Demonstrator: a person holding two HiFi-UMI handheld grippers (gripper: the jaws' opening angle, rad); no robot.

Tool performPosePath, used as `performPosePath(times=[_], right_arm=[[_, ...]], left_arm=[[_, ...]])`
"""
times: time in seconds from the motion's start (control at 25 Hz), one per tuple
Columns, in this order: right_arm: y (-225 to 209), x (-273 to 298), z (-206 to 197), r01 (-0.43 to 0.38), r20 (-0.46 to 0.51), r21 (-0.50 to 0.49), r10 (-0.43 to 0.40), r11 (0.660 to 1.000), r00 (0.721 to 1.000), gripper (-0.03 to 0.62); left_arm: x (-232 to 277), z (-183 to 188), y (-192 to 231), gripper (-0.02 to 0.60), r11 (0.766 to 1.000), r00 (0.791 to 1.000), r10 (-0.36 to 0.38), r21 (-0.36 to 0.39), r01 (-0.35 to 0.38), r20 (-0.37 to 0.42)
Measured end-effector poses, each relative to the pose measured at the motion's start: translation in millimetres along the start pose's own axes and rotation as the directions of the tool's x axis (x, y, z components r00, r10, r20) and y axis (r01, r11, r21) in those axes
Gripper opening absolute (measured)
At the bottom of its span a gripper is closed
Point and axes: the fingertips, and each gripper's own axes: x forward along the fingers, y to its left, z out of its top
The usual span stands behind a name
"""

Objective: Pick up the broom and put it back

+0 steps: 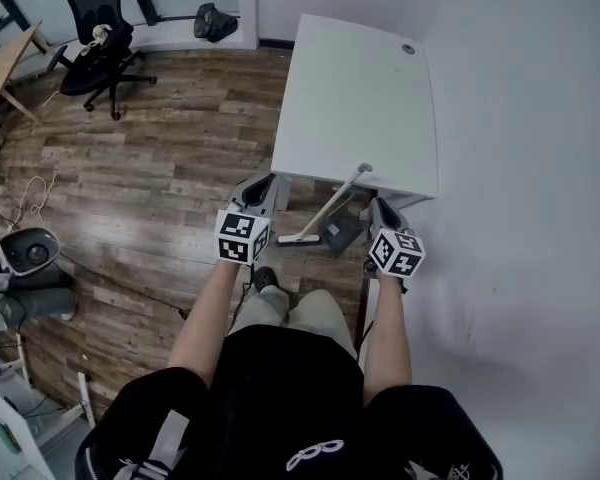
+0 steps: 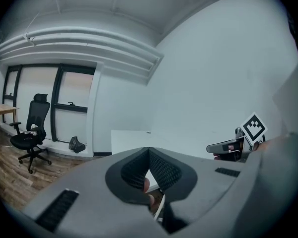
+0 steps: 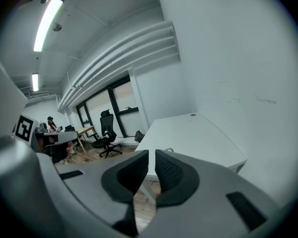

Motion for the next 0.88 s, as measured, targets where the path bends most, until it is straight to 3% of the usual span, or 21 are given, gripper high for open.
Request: performPosePath(times=[0.08,0.2,0.36,0.88], right_arm=[[-1,9,-4,-0.019,-0.008,0.013,0.019,1.0,1.0,0.032],[-9,25,-16,-0.051,-0.047,-0.018,0.05,0.999,0.998,0.139],[-19,41,-22,-0.077,-0.087,-0.048,0.072,0.996,0.994,0.184],[-32,108,-64,-0.124,-0.22,-0.11,0.097,0.986,0.971,0.201]], left_arm=[[5,-4,-1,0.006,1.0,1.0,-0.014,-0.001,0.014,-0.003],[15,-14,-8,0.007,1.0,1.0,-0.022,-0.008,0.022,-0.007],[25,-21,-19,0.008,1.0,1.0,-0.02,-0.013,0.02,-0.02],[38,-64,-6,0.007,0.996,0.995,0.062,-0.062,-0.067,-0.082]])
